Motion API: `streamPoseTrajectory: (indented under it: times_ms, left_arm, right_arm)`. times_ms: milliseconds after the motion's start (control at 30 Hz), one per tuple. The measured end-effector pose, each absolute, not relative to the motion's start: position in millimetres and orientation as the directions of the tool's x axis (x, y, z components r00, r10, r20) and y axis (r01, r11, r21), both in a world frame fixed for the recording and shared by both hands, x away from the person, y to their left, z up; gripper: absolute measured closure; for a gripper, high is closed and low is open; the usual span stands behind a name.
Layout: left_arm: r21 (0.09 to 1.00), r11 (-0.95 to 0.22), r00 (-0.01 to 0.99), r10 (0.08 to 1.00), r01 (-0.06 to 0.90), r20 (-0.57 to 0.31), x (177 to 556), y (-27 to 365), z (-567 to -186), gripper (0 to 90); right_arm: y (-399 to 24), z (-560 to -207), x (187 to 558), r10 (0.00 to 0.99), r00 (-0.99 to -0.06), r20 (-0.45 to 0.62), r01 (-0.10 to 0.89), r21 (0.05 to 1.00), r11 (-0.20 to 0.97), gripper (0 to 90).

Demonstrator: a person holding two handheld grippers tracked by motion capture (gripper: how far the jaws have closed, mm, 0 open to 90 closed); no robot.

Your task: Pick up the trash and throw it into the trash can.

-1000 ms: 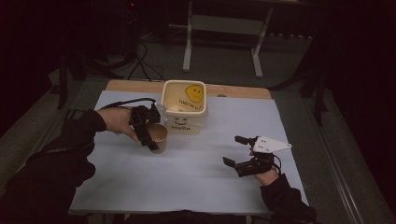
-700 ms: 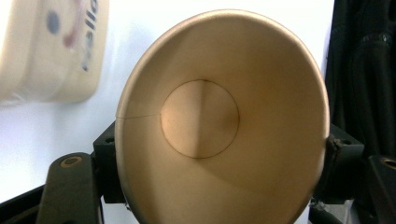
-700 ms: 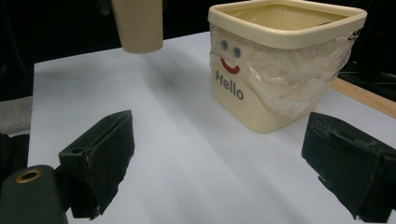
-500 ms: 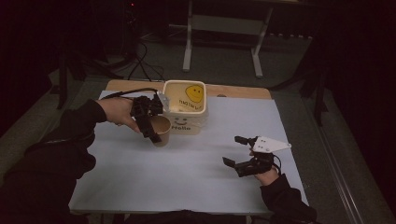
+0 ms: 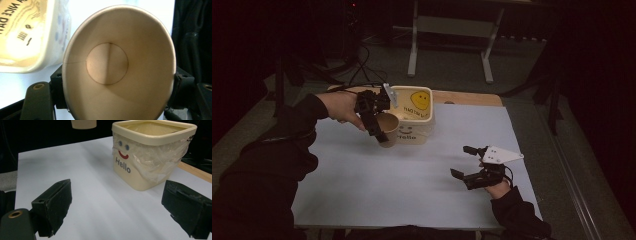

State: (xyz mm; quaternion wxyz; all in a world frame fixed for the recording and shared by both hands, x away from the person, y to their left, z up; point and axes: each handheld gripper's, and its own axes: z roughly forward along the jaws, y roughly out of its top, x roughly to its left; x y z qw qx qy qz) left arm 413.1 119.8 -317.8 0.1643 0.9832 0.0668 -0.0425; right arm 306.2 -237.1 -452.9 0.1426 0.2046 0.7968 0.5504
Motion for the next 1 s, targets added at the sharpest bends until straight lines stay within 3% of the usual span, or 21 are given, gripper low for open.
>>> streamPoseTrajectory:
  times_ms: [500, 1000]
  left_arm:
    - [0.342, -0.927, 0.988, 0.13, 0.151, -0.084, 433, 117, -295, 27.4]
    - [0.345, -0.929, 0.99, 0.111, 0.136, -0.092, 453, 103, -296, 27.5]
  right_arm:
    - [-239, -453, 306, 0.483, -0.875, 0.003, 0.172, 0.937, 0.304, 9.3]
    - [-240, -453, 306, 0.484, -0.875, 0.006, 0.174, 0.937, 0.304, 9.3]
